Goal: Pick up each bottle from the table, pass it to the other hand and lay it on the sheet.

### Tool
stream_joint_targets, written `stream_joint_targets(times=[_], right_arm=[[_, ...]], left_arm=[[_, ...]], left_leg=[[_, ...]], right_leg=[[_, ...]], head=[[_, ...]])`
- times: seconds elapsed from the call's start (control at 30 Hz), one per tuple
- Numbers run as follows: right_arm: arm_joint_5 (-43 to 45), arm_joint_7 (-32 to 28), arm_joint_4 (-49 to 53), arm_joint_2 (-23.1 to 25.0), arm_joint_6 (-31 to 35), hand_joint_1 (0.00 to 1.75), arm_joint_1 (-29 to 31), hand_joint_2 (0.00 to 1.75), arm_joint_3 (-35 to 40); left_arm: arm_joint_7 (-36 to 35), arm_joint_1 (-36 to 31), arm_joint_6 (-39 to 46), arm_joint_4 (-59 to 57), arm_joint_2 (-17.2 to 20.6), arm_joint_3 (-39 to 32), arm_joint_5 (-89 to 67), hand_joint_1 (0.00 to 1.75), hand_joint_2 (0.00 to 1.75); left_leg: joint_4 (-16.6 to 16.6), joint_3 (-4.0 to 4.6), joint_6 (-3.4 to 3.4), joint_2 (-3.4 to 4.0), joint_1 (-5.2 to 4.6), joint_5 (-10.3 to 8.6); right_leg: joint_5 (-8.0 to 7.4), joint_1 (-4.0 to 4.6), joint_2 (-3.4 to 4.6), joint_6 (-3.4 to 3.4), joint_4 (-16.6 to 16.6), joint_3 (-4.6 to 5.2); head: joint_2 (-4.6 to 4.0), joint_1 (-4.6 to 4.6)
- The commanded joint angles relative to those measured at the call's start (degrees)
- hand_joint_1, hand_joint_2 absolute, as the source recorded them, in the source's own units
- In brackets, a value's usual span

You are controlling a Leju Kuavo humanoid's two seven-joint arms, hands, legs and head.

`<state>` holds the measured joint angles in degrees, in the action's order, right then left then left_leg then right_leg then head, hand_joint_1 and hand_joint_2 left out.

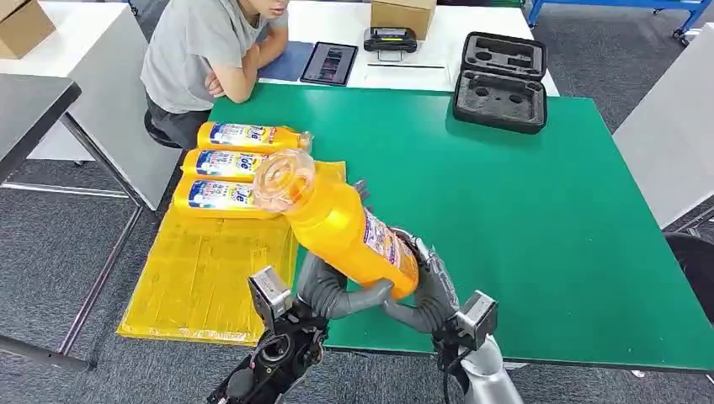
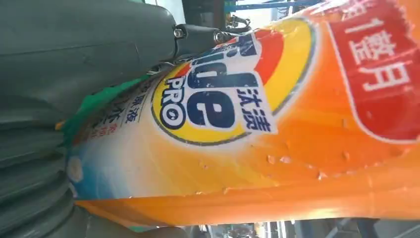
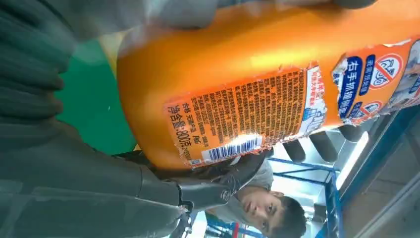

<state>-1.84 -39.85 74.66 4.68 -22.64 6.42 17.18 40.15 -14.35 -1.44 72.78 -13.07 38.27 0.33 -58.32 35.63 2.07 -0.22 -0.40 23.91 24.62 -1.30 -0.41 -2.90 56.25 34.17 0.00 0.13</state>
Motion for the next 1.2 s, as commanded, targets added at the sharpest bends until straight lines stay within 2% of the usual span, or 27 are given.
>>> stream_joint_targets(times=[0.03, 0.17, 0.23, 0.4, 0.53, 0.67, 1.2], right_arm=[[0.26, -0.15, -5.04, -1.32, -0.08, 1.75, 2.69, 1.75, 2.88], [0.38, -0.15, -4.72, -1.25, 0.37, 1.75, 2.58, 1.75, 3.75], [6.20, -0.15, -5.53, -0.73, -4.95, 1.75, 2.63, 1.75, 2.02], [8.20, -0.15, -4.47, -1.01, -7.56, 1.75, 2.09, 1.75, -1.04], [7.57, -0.15, -1.35, -0.80, -6.80, 1.75, 1.95, 1.75, -4.43], [6.89, -0.15, 0.82, -1.15, -6.85, 1.75, 1.41, 1.75, -6.66], [5.20, -0.15, 0.59, -1.19, -7.22, 1.75, 1.56, 1.75, -7.93]], left_arm=[[-0.15, -1.88, 0.06, -0.20, 1.50, 1.67, -0.07, 0.00, 1.75], [-0.15, -1.92, 0.77, 0.02, 1.75, 1.75, -0.30, 0.00, 1.75], [-0.15, -1.84, 0.96, 0.24, 1.99, 1.71, -0.36, 0.00, 1.75], [-0.15, -1.44, 1.17, 0.82, 2.47, 1.81, -0.48, 0.00, 1.75], [-0.15, -1.55, 1.51, 0.48, 2.69, 2.28, -0.81, 0.00, 1.75], [-0.15, -1.91, 1.23, -0.62, 2.71, 2.77, -0.61, 0.00, 1.75], [-0.15, -2.49, 0.49, -0.89, 2.51, 2.52, -0.20, 0.00, 1.75]], left_leg=[[0.01, -0.24, -0.13, 0.02, 0.10, 0.08], [0.02, -0.29, -0.15, 0.12, 0.12, 0.12], [0.01, -0.32, -0.17, 0.08, 0.15, 0.13], [0.05, -0.22, -0.11, 0.03, 0.07, 0.07], [-0.01, -0.41, -0.20, 0.06, 0.15, 0.18], [0.01, -0.19, -0.11, 0.00, 0.07, 0.06], [0.03, -0.25, -0.13, 0.06, 0.08, 0.08]], right_leg=[[0.05, 0.10, 0.03, 0.15, -0.07, -0.26], [0.05, 0.13, 0.12, 0.18, -0.08, -0.29], [0.08, 0.15, 0.09, 0.20, -0.08, -0.34], [0.04, 0.08, 0.04, 0.13, -0.08, -0.23], [0.12, 0.16, 0.07, 0.23, -0.08, -0.43], [0.04, 0.07, 0.01, 0.13, -0.05, -0.21], [0.04, 0.08, 0.06, 0.15, -0.07, -0.24]], head=[[0.00, 0.00], [0.00, -0.02], [0.00, 0.00], [0.00, 0.00], [0.00, 0.00], [0.00, 0.00], [0.00, 0.00]])
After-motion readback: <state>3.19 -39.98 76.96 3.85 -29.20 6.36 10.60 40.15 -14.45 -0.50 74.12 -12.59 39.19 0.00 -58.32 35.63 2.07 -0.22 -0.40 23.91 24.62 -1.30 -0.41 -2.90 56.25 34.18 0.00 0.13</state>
